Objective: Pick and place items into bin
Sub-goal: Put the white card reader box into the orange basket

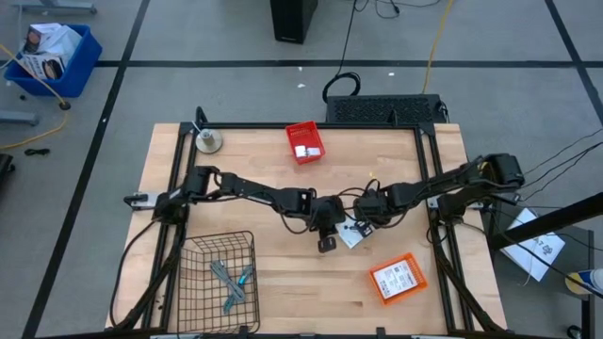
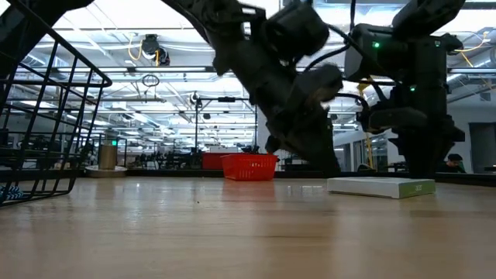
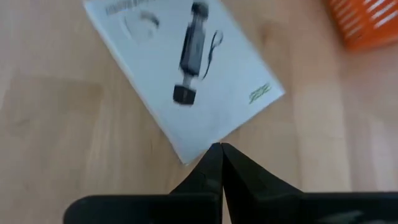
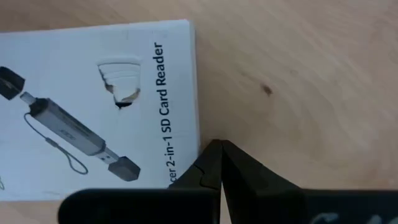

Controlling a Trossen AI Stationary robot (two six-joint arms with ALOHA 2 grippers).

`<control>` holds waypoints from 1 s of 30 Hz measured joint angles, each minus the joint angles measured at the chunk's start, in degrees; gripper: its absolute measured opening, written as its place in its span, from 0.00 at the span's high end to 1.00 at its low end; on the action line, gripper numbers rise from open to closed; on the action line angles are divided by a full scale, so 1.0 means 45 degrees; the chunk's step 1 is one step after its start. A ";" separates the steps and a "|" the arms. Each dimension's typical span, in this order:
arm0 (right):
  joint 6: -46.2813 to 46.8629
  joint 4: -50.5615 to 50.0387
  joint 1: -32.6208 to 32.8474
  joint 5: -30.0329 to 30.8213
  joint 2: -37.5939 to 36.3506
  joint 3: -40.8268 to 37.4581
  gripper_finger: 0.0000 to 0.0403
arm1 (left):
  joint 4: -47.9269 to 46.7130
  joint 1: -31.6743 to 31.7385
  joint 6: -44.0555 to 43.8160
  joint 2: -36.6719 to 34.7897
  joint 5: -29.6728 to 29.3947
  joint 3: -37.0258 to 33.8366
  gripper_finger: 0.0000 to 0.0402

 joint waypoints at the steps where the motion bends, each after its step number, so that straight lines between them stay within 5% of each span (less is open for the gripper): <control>1: -0.0110 0.0080 -0.0071 -0.0033 0.0132 0.0002 1.00 | 0.0038 0.0019 -0.0024 0.0174 0.0066 0.0000 0.99; 30: -0.1000 0.1241 0.0787 0.0721 -0.1919 -0.0110 1.00 | 0.0009 0.0174 -0.1010 0.1064 0.0246 0.0010 0.97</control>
